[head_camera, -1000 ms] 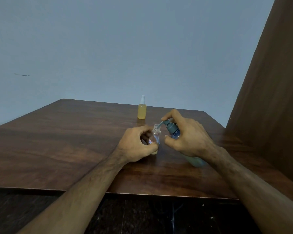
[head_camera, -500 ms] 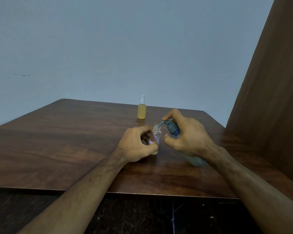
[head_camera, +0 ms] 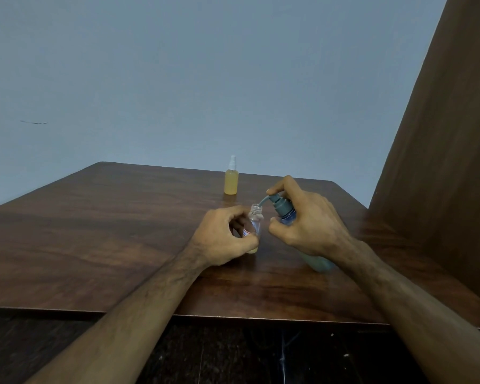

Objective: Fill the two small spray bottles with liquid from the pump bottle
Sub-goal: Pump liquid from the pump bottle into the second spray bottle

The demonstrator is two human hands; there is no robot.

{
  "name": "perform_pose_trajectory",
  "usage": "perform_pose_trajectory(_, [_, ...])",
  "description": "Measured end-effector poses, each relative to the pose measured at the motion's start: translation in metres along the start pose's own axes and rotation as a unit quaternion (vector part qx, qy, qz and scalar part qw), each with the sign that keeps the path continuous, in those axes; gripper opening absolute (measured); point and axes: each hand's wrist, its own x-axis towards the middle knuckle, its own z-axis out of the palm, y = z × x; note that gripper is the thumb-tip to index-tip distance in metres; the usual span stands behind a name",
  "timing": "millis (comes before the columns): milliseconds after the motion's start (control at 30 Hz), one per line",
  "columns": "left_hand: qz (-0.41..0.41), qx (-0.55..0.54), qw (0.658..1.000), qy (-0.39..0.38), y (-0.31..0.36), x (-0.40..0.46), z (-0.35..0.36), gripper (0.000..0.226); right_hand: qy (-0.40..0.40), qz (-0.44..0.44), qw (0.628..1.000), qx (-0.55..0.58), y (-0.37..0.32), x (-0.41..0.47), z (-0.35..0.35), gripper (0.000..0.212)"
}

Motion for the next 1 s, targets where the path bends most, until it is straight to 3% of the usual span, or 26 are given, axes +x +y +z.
perform_pose_trajectory(133, [0.0, 0.0, 1.0, -0.002, 0.0, 0.0, 0.0, 0.033, 0.004, 0.003, 1.0, -0.003, 0.002, -0.001, -0.001, 0.054])
perform_pose_trajectory(367, [0.005, 0.004, 1.0, -0.002, 0.002, -0.001, -0.002, 0.036, -0.019, -0.005, 0.999, -0.028, -0.005, 0.001, 0.001, 0.045])
perform_pose_trajectory(533, [0.001, -0.008, 1.0, 0.002, 0.001, -0.001, -0.001, 0.034, -0.005, -0.002, 1.0, -0.026, -0.003, 0.001, 0.0, 0.056])
perform_pose_trajectory(767, [0.007, 0.004, 1.0, -0.011, 0.0, -0.001, -0.001, 0.033, -0.037, -0.002, 0.998, -0.046, -0.009, 0.001, -0.001, 0.043])
perform_pose_trajectory(1000, [0.001, -0.002, 1.0, 0.003, 0.0, 0.0, -0.001, 0.031, -0.022, 0.0, 0.999, -0.041, -0.007, -0.001, -0.002, 0.052])
